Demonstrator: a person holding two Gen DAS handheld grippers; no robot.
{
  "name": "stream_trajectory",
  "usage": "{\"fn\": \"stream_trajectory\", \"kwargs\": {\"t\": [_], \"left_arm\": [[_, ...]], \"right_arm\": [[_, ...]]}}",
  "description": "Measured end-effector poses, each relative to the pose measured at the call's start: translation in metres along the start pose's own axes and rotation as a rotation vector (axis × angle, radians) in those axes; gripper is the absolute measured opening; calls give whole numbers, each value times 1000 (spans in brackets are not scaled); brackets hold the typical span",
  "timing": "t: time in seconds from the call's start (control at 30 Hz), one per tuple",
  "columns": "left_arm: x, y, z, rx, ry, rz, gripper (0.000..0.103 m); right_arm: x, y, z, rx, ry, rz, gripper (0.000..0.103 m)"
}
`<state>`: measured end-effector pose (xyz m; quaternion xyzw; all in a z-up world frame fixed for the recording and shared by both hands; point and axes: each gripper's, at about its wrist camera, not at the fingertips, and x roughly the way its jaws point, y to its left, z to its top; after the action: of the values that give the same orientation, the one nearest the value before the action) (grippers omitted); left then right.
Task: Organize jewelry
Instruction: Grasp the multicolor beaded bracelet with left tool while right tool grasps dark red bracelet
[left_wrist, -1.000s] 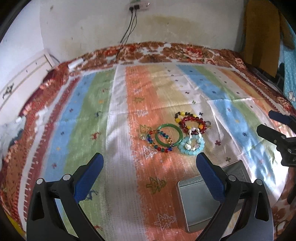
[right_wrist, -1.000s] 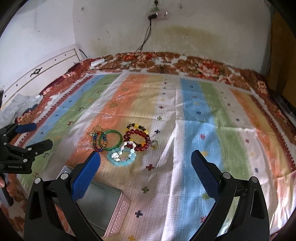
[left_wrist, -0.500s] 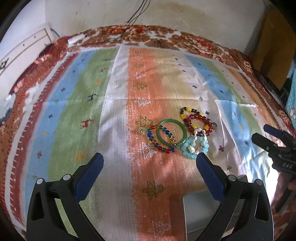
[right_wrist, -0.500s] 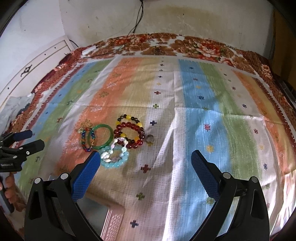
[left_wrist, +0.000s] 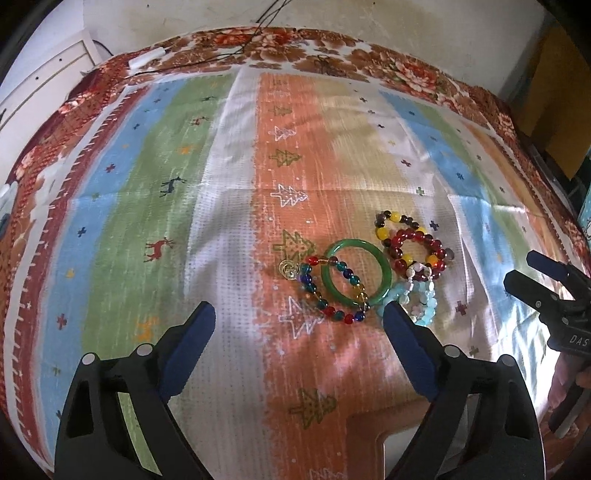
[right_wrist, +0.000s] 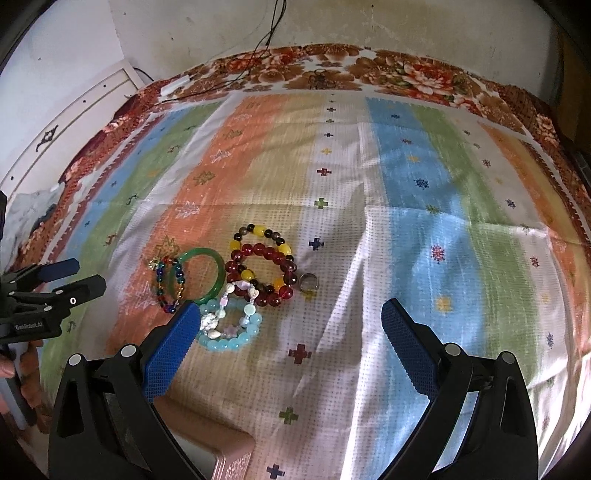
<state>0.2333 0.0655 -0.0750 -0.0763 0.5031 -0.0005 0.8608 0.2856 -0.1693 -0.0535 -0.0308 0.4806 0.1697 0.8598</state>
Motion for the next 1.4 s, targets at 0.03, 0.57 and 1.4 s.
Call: {"fn": "stream_trajectory", "kwargs": {"t": [0.03, 0.57, 1.4], "left_arm": [[2, 1, 1, -2, 3, 0, 88], [50, 8, 11, -31, 115, -14, 66], [82, 10, 18, 13, 163, 36, 43]], "right_arm": [[3, -1, 1, 3, 5, -2, 99], [44, -4, 16, -4, 75, -23, 99], [95, 9, 31, -78, 155, -68, 54]]}}
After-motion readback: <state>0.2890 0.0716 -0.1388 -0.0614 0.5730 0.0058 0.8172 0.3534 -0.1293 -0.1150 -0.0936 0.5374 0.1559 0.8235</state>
